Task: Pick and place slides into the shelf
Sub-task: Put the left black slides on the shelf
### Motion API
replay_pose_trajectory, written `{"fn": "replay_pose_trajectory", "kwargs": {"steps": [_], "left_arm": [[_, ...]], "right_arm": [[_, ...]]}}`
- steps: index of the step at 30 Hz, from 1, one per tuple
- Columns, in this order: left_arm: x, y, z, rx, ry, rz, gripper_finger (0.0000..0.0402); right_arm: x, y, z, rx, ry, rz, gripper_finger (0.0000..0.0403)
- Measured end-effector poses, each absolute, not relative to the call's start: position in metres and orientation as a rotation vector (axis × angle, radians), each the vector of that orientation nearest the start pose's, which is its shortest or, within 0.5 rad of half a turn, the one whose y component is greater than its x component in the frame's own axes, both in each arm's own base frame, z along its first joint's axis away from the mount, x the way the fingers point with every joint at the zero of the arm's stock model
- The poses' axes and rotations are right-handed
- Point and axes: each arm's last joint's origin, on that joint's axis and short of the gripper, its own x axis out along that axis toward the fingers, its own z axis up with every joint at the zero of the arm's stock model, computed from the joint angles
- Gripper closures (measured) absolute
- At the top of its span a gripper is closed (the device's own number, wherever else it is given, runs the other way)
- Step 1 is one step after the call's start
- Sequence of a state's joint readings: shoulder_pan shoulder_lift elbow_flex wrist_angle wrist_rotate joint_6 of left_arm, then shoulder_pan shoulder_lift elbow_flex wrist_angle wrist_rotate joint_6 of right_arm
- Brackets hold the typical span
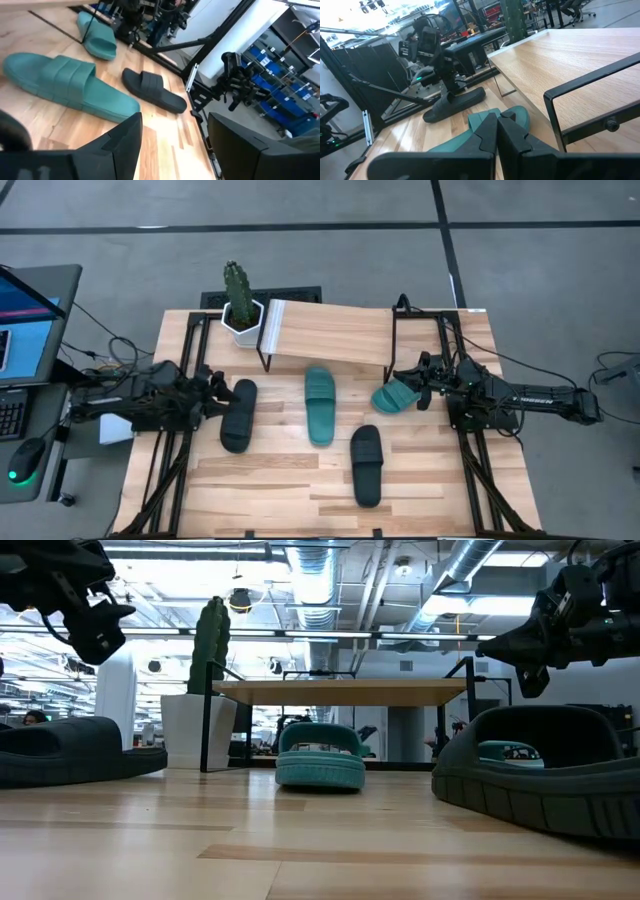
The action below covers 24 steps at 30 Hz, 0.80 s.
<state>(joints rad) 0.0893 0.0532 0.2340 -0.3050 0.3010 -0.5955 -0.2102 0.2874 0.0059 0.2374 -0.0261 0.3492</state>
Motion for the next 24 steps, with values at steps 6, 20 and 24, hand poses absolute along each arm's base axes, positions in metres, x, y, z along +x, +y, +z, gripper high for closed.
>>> {"fn": "replay_pose_trajectory", "kwargs": {"steps": [6, 20, 24], "left_arm": [[0.083, 0.002, 0.237, -0.574, 0.063, -0.075, 0.0189], [0.098, 0.003, 0.291, -0.557, 0.354, -0.031, 0.0189], [0.114, 0.001, 0.291, -0.598, 0.557, -0.066, 0.0189]], "right_arm": [[0.113, -0.023, 0.164, 0.353, 0.011, -0.190, 0.0403], [0.113, -0.023, 0.164, 0.353, 0.012, -0.190, 0.0403], [0.113, -0.023, 0.164, 0.353, 0.011, -0.190, 0.0403]]}}
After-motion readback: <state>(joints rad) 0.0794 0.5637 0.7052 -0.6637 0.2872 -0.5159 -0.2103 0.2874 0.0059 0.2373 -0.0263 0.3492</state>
